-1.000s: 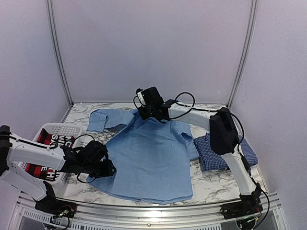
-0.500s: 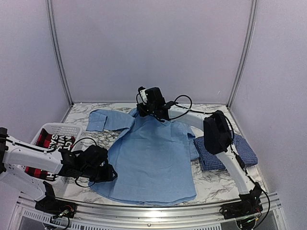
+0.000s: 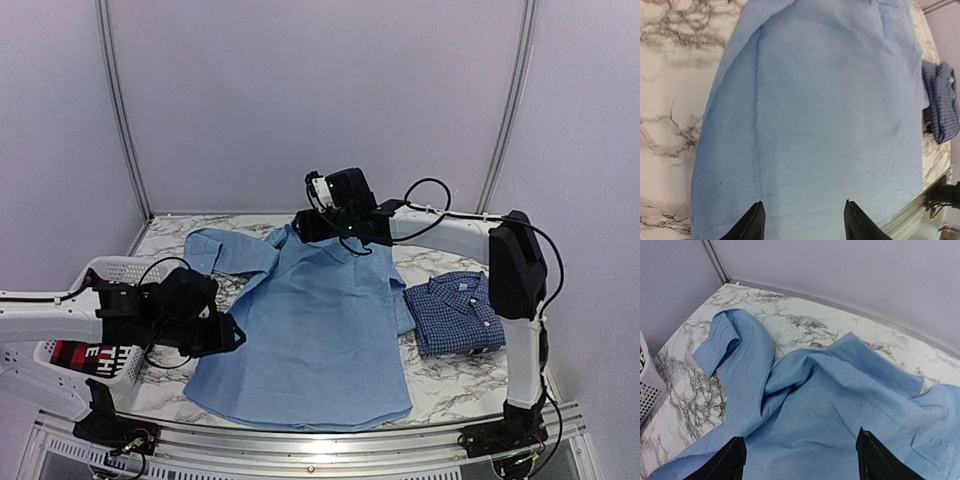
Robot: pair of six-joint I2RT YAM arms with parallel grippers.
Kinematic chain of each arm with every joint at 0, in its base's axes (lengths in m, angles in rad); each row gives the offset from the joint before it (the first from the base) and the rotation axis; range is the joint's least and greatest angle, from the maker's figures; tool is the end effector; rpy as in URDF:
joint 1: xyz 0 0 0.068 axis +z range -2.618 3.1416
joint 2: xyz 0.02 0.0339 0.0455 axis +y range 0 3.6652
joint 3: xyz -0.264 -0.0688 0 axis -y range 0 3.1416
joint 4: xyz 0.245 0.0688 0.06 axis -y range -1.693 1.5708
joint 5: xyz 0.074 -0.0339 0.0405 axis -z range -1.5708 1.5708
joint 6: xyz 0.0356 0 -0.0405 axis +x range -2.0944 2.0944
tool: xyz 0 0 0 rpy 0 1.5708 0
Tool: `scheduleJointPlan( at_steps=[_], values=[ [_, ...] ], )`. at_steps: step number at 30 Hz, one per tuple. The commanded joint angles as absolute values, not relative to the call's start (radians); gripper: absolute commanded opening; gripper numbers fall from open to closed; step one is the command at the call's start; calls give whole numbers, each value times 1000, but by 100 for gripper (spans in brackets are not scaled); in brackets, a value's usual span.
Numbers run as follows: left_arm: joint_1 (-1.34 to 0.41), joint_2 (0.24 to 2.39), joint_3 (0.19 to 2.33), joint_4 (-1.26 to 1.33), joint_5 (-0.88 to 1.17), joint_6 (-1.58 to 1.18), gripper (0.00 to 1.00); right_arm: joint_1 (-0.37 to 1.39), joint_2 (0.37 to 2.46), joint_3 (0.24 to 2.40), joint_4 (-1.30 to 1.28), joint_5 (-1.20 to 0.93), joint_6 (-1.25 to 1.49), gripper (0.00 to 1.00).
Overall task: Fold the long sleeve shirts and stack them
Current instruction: Flatten out the crumpled shirt at the center of the board.
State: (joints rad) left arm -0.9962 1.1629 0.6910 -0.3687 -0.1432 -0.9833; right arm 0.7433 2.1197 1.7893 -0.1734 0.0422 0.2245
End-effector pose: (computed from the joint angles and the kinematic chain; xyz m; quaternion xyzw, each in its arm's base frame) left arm 0.1312 -0.1934 0.2165 -0.0195 0.9318 -0.2610 0.2513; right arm 0.3728 0.3406 0.2631 -0.2104 0.8348 0.2205 0.4585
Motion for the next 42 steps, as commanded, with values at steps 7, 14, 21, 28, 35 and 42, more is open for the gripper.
scheduleJointPlan(
  at_steps=[7, 14, 21, 28, 35, 42],
  values=[
    [-641, 1360, 1071, -527, -264, -653, 59, 795, 1987, 1483, -82, -27, 314, 71],
    [-389, 1666, 1339, -510, -274, -517, 61, 814, 1884, 1344, -61, -20, 332, 71],
    [-324, 2009, 1633, -509, -275, -461, 64, 824, 1799, 1235, -59, -12, 342, 71],
    [-309, 2226, 1844, -528, -346, -536, 67, 831, 1754, 1170, -44, -7, 360, 71],
    [-309, 2389, 1988, -555, -408, -578, 64, 830, 1732, 1151, -50, -5, 357, 71],
    [-304, 2430, 1980, -559, -439, -629, 49, 832, 1746, 1152, -44, -5, 358, 71]
  ],
)
